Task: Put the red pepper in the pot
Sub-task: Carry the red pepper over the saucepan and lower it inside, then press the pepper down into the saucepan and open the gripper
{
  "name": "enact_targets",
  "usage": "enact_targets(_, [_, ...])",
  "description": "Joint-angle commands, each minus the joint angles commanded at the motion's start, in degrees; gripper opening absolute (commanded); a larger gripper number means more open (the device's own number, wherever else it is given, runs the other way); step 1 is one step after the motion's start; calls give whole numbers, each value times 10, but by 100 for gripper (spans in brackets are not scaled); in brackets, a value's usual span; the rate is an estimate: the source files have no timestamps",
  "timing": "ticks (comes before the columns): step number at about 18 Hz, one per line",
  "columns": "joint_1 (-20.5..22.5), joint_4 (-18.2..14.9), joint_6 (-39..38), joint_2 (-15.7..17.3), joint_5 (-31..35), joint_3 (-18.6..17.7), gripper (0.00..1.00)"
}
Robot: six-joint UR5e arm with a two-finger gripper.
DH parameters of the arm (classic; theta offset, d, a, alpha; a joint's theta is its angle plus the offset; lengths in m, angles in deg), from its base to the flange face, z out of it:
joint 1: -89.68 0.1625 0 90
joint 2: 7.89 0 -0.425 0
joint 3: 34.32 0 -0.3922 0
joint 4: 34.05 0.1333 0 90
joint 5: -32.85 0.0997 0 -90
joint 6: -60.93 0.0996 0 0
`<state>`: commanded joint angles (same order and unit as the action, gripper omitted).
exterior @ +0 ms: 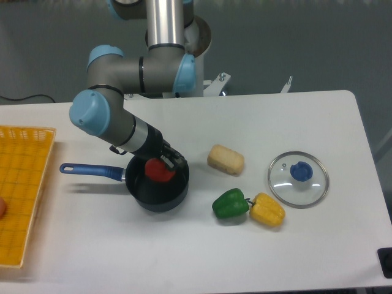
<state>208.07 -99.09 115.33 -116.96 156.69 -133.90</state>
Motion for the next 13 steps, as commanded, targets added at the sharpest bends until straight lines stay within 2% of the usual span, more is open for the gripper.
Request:
enact_targets(7, [-16,2,-42,-40,28,1,0])
enact_targets(13, [-18,3,-52,-49,31,2,0])
